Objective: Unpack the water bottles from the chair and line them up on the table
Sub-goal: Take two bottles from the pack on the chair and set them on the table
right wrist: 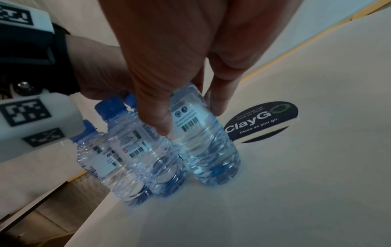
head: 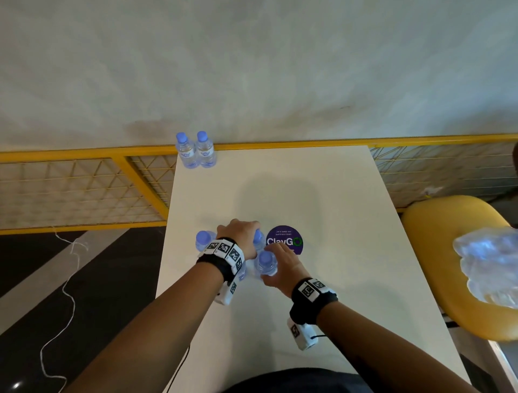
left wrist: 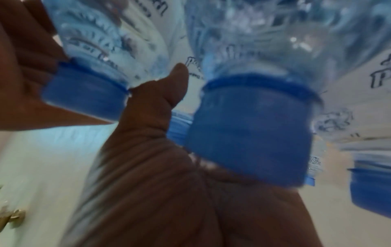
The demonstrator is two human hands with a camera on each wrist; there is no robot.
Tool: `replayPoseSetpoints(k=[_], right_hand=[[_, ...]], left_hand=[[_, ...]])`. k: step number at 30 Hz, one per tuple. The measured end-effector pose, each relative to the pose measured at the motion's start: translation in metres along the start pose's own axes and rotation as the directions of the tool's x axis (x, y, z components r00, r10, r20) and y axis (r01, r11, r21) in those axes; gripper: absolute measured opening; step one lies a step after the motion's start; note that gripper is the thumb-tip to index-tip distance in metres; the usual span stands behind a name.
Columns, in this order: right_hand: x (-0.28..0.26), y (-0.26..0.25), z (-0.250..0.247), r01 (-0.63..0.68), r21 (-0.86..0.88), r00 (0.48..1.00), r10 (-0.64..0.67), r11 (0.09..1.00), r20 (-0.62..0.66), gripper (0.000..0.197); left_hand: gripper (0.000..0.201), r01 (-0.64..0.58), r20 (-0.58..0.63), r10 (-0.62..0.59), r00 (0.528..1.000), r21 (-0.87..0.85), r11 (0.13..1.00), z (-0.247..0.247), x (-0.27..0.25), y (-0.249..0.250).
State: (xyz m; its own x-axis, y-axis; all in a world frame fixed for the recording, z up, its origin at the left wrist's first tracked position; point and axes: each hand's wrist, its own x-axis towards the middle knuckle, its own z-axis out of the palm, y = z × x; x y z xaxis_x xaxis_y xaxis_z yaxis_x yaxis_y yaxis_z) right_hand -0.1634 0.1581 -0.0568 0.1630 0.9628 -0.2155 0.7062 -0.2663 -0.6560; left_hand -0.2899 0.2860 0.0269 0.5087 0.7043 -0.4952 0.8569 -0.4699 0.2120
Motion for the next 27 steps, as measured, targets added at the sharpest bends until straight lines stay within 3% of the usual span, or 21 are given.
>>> replayPoseSetpoints(k=[12, 19, 23, 27], right_hand=[[-0.001, -0.017, 0.013, 0.013, 0.057, 1.000, -0.013, 0.998, -0.013, 0.062], [-0.002, -0.005, 0.006, 0.039, 0.056, 0.998, -0.041, 0.998, 0.037, 0.078], [-0.008, 0.010, -0.009, 0.055, 0.034, 0.993, -0.058, 0.998, 0.100, 0.086], [-0.025, 0.044, -0.039, 0.014, 0.070, 0.993, -0.022, 0.997, 0.116, 0.071]], left_hand=[[0.050, -0.041, 0.032, 0.044, 0.998, -0.105, 0.994, -0.001, 0.002, -0.013], [0.054, -0.046, 0.024, 0.049, 0.999, -0.109, 0.993, 0.002, -0.001, -0.014], [0.061, -0.068, -0.115, 0.062, 0.991, -0.055, 0.996, -0.014, -0.011, 0.003], [0.044, -0.200, -0.293, 0.165, 0.942, -0.093, 0.975, -0.027, -0.021, 0.055]])
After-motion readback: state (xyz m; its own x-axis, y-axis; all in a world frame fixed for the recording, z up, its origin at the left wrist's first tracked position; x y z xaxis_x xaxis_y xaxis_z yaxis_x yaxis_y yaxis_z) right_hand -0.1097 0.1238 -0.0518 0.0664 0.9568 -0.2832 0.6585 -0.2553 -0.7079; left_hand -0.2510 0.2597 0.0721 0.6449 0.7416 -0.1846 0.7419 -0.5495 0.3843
